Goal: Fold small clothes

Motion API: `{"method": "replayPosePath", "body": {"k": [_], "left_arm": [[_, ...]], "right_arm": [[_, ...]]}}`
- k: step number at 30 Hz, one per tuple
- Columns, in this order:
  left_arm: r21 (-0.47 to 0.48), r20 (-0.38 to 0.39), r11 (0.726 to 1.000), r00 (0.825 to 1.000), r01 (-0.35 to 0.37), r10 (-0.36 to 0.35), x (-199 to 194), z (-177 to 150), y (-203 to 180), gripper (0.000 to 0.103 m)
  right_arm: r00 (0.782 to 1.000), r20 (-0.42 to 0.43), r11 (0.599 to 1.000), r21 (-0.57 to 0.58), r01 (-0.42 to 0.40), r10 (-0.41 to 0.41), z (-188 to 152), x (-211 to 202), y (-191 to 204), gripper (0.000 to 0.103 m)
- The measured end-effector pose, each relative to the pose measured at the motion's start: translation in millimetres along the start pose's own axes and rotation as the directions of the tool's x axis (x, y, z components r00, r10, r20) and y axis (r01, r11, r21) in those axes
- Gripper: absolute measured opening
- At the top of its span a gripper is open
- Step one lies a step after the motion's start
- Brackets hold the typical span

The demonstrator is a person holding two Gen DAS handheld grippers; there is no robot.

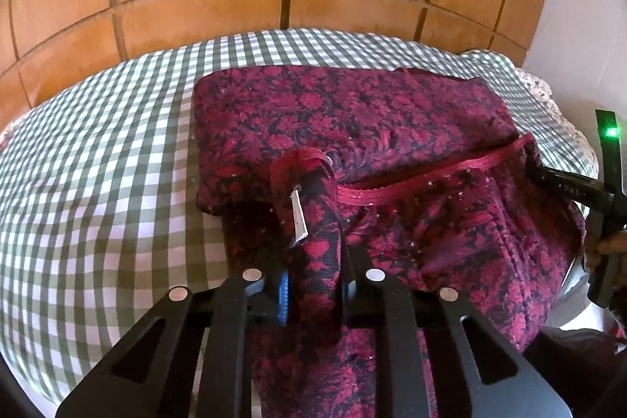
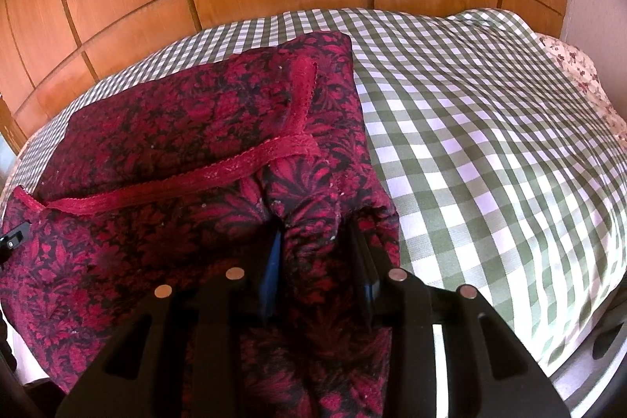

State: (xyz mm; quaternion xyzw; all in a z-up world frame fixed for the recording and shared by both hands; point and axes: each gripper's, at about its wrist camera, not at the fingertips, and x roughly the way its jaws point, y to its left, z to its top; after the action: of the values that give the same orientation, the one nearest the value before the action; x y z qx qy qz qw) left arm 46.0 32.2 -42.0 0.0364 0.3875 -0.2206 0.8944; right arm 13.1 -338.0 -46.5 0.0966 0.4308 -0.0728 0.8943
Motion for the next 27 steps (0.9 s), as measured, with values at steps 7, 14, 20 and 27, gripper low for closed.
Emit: {"method": "replayPosePath", "body": {"k": [7,14,20,27], "left_arm": [[-0.03,0.072,0.999,0.997,0.033,-0.031,-28.9,-3.9,3.8,0.013],[-0.086,0.129,0.992,0.988,0.094,-0.082,-61.7,-10.7,6.0,0.013],[-0.137,0.218,0.978,0.968,0.159,-0.127,-90.6,10.1,16.6,0.013],[-0.139,0.279,0.982,0.956,0.127,-0.084,-81.2,63.3,27.8,0.013]], "right_arm": [[0.998,0.004,0.998,0.002,-0.069,0.069,-1.4,-27.1,-3.7,0.018],[0.987,0.042,0.987,0.025,-0.156,0.155,-3.2,-65.8,-2.5,0.016],[0.966,0.129,0.972,0.036,-0.232,0.226,21.2,-100.0,-0.7,0.016],[0.949,0.202,0.966,0.036,-0.254,0.242,80.4,-90.6,6.4,0.016]]}}
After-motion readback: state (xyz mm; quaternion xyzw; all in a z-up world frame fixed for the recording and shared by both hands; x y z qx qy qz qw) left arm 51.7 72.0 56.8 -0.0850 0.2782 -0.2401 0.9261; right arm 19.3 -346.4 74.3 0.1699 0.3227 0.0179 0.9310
